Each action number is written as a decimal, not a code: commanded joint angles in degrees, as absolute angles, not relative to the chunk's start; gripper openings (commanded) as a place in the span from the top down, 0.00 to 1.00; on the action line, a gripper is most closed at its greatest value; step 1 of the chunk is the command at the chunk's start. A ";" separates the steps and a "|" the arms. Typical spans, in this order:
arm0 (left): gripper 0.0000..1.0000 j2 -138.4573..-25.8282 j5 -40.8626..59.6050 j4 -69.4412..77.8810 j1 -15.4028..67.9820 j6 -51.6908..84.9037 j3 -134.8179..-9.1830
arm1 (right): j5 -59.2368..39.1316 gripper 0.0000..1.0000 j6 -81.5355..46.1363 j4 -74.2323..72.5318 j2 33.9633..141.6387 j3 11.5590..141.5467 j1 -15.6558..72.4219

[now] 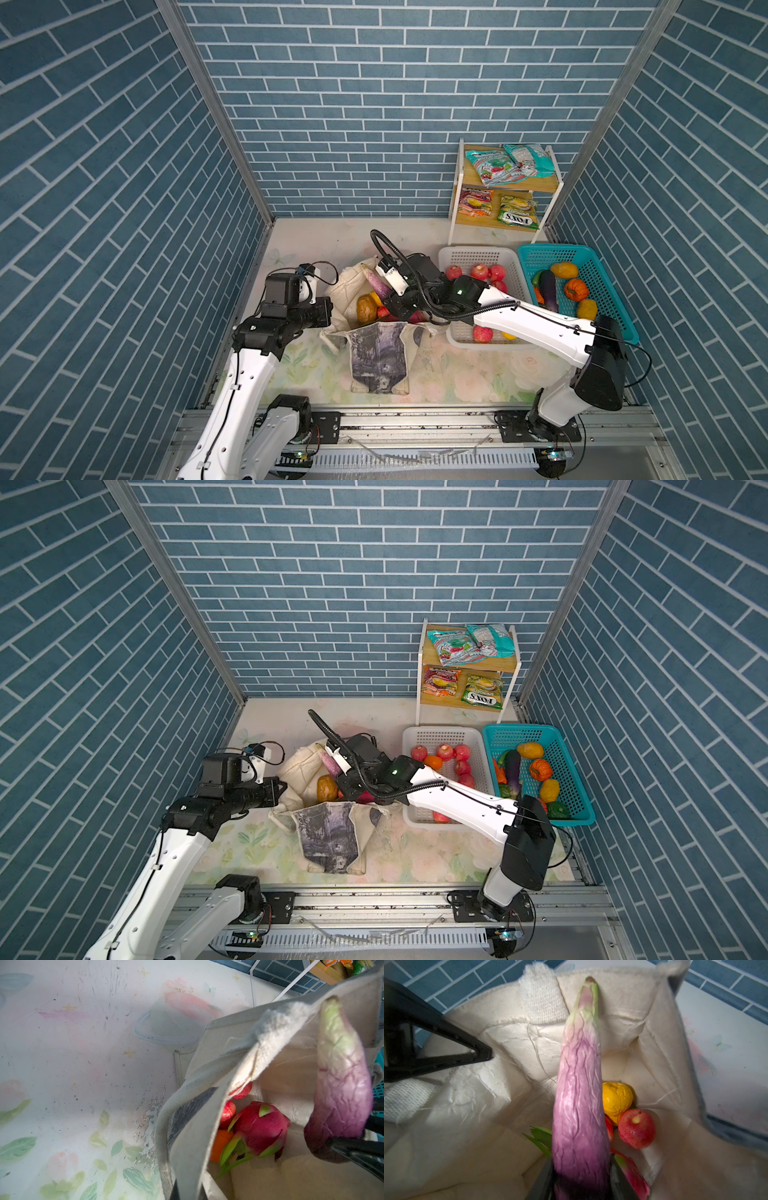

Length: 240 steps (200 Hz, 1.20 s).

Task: Place the food into the grocery bag and tie it
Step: 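Carry the eggplant over the tote bag and lower it inside with the right gripper, then open the right gripper to release the eggplant into the tote bag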

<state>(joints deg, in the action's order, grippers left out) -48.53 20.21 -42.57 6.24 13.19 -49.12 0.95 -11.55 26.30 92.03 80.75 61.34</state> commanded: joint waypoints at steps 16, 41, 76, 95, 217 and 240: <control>1.00 -48.58 19.88 -42.25 6.16 12.48 -48.66 | -0.07 0.75 -8.71 28.20 91.67 78.94 61.25; 1.00 -48.69 19.90 -42.19 6.16 12.55 -48.61 | -0.93 0.73 -8.13 28.29 91.71 78.49 61.18; 1.00 -48.70 19.91 -42.19 6.21 12.48 -48.65 | -1.50 0.61 -8.04 28.43 92.16 78.71 61.23; 1.00 -48.71 19.93 -42.20 6.18 12.48 -48.64 | -1.25 0.33 -8.09 28.47 92.07 78.92 61.19; 1.00 -48.49 19.97 -42.20 6.19 12.48 -48.61 | 22.42 0.01 -2.33 26.82 75.42 76.50 60.77; 1.00 -48.46 20.04 -42.19 6.15 12.48 -48.62 | 34.56 0.01 -3.54 22.23 68.74 70.90 59.41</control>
<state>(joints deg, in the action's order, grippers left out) -48.64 20.21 -42.57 6.24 13.19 -49.12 18.65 -5.04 26.20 74.30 75.33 60.84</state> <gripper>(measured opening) 0.054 0.987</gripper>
